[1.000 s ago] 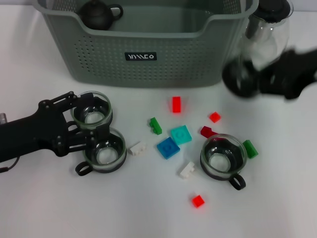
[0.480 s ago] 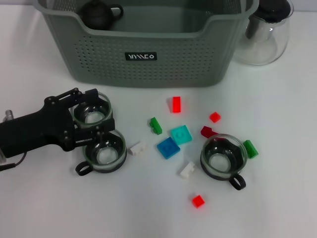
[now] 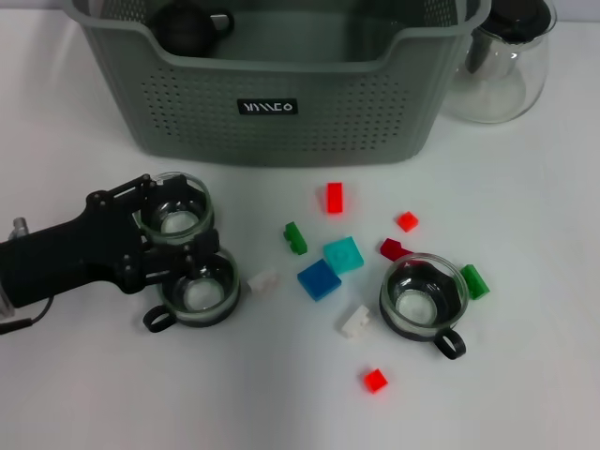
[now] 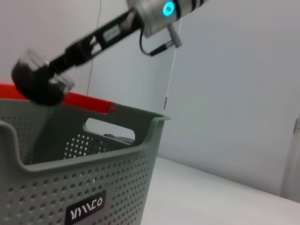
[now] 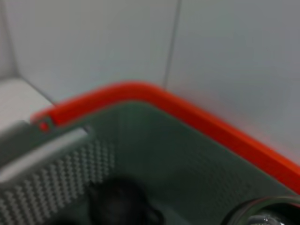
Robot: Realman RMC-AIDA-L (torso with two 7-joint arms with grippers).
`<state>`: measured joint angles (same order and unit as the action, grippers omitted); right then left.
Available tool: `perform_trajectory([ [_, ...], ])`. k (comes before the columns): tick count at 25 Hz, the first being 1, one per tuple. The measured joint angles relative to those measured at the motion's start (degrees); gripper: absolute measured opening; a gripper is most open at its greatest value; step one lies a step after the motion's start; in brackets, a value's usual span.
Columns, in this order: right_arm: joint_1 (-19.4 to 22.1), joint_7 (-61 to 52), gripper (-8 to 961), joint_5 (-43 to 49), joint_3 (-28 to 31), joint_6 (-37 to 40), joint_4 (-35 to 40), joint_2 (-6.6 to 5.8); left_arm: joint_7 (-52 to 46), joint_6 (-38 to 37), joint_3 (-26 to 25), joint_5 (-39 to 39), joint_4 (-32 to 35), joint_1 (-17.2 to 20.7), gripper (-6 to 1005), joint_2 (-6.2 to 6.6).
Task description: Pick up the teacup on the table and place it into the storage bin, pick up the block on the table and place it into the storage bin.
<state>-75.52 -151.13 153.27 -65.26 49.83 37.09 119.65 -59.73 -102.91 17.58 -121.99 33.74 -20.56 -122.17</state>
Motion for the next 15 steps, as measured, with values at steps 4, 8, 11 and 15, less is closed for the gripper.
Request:
perform_trajectory([
  [4, -2.0, -1.6, 62, 4.4, -0.2, -3.2, -6.7, 0.32, 0.0, 0.6, 0.0, -0.1, -0.5, 0.2, 859, -0.15],
  [8, -1.4, -1.0, 62, 4.7, -0.9, -4.0, -10.0, 0.35, 0.0, 2.5, 0.1, -0.4, -1.4, 0.2, 859, -0.17],
  [11, -0.3, 0.0, 62, 4.5, -1.3, -4.2, -11.1, 0.44, 0.1, 2.8, 0.2, -0.5, -1.8, 0.1, 859, -0.17],
  [15, 0.6, 0.2, 63, 4.5, -1.3, -3.8, -11.4, 0.42, 0.2, 2.9, 0.3, -0.5, -2.1, -0.1, 858, -0.14],
])
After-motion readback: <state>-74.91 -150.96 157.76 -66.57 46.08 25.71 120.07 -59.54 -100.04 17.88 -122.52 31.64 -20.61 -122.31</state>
